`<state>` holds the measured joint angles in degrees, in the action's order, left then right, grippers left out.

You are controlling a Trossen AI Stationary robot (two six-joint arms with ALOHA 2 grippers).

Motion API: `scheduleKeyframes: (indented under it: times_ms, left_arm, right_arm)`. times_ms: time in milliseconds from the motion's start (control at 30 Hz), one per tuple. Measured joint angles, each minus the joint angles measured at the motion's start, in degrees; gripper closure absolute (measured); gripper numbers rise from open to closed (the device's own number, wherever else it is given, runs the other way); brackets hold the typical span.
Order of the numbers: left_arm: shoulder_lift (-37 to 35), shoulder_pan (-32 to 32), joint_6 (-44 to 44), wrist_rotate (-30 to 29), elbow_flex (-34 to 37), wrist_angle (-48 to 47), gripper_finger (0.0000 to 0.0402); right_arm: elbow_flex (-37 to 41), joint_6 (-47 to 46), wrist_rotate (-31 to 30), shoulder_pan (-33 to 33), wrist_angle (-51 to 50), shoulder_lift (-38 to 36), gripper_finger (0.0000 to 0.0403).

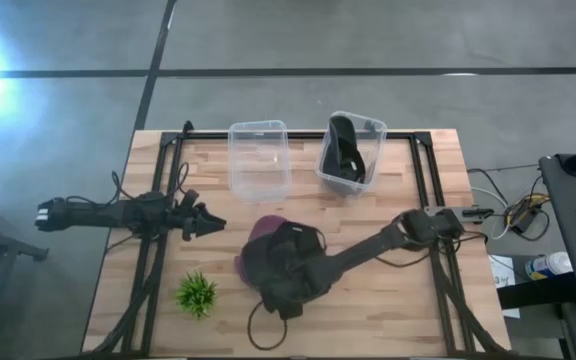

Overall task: Pick & Place hat
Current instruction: Put the black cap into the right transparent bin

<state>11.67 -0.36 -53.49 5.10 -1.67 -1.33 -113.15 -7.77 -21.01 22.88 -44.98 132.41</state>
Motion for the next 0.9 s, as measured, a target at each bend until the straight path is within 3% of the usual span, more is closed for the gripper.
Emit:
scheduleKeyframes:
  times_ms: [67, 167, 400, 533, 667, 900]
  left_arm:
    - [0.04, 0.0, -0.02, 0.0, 0.0, 0.01, 0.0207]
    - [0.15, 0.0, -0.08, 0.02, 0.0, 0.03, 0.0207]
    - [0.15, 0.0, -0.6, 0.04, 0.09, 0.31, 0.0207]
    - [0.18, 0.0, -2.6, -0.08, 0.09, 0.34, 0.0207]
    - [0.17, 0.0, -4.39, -0.09, 0.09, 0.4, 0.0207]
    - [0.21, -0.01, -6.95, -0.64, 0.2, 0.92, 0.0207]
  right_arm:
    - [0.07, -3.82, -3.85, -0.77, -0.15, 0.14, 0.0226]
    - [0.04, -12.88, -4.46, -2.19, -1.06, -0.42, 0.0255]
    - [0.03, -23.85, -4.92, -1.74, -2.35, -3.82, 0.038]
    - [0.03, -30.77, -7.19, 0.21, -2.85, -8.52, 0.0387]
    - [0.03, -40.64, -22.31, 4.0, -8.45, -15.18, 0.0388]
    - [0.07, -66.56, -49.09, 7.17, -27.83, -26.27, 0.0388]
